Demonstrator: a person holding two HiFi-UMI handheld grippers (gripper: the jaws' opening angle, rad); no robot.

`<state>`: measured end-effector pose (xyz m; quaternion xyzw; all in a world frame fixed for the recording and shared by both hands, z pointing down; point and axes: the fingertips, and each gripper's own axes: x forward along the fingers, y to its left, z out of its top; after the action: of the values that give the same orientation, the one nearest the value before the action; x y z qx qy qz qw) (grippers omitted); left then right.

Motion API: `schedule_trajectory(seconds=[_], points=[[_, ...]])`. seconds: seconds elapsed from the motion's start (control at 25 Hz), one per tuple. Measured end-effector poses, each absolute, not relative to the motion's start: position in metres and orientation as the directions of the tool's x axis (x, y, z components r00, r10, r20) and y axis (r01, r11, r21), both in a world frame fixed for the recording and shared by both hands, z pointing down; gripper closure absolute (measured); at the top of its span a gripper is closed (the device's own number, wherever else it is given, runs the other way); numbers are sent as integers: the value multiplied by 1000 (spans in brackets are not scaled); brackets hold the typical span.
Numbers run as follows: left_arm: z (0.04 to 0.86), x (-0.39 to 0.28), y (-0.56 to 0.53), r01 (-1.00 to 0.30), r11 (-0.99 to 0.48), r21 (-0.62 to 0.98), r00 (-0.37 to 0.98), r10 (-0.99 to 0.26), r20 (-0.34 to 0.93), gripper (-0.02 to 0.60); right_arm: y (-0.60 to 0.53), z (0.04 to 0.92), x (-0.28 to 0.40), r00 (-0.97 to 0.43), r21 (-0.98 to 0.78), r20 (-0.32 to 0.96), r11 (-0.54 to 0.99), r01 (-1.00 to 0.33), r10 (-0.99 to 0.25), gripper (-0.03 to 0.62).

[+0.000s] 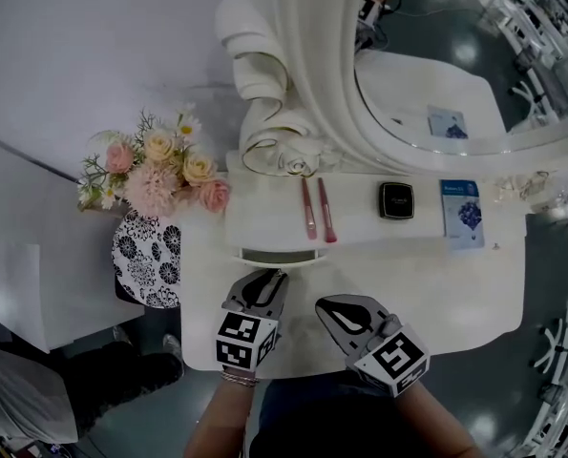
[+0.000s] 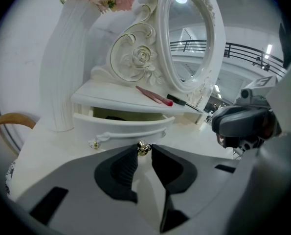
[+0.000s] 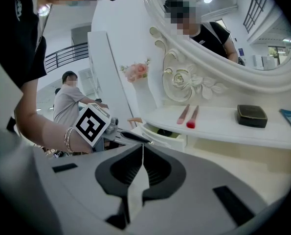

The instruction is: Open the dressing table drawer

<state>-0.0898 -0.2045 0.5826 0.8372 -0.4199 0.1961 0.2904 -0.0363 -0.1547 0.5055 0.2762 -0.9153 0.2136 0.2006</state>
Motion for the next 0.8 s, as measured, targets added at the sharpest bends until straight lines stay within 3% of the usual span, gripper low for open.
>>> schedule_trajectory(seconds=[0.8], points=[[586, -88, -175, -823, -465, 325, 560, -572, 599, 483, -143, 501, -30, -776, -273, 483, 772, -574, -406, 574]])
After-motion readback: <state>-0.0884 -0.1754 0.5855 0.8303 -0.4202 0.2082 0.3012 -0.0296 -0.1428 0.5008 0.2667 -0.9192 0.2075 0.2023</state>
